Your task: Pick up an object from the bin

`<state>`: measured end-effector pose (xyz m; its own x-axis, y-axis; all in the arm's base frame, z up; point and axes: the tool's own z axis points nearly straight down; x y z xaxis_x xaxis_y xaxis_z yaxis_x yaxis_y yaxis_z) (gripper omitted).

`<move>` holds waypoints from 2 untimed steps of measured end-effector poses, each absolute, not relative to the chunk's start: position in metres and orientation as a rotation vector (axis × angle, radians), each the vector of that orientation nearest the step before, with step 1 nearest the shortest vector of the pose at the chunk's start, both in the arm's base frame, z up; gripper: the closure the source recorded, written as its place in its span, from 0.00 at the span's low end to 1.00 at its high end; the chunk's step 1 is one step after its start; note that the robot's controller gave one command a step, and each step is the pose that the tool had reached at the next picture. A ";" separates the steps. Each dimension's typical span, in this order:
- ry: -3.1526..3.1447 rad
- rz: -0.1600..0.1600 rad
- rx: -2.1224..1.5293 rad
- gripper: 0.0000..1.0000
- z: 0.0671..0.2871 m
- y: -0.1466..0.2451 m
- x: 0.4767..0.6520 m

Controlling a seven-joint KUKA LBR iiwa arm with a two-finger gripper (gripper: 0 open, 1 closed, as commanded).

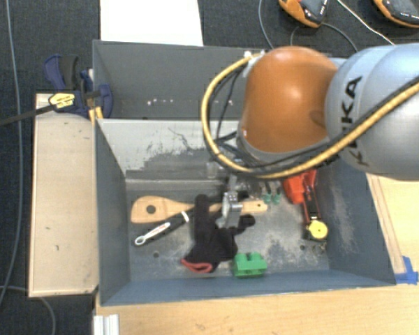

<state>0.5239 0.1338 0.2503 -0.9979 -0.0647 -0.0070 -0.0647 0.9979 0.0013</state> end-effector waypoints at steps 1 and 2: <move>3.122 0.004 -0.106 0.00 0.229 0.155 0.533; 3.023 -0.001 -0.791 0.00 0.256 0.157 0.531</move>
Offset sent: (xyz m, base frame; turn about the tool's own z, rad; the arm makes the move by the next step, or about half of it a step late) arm 0.0072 0.0187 0.0154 -0.4697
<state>0.5315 0.1570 0.2556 -0.8717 -0.4898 -0.0158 -0.4898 0.8718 -0.0050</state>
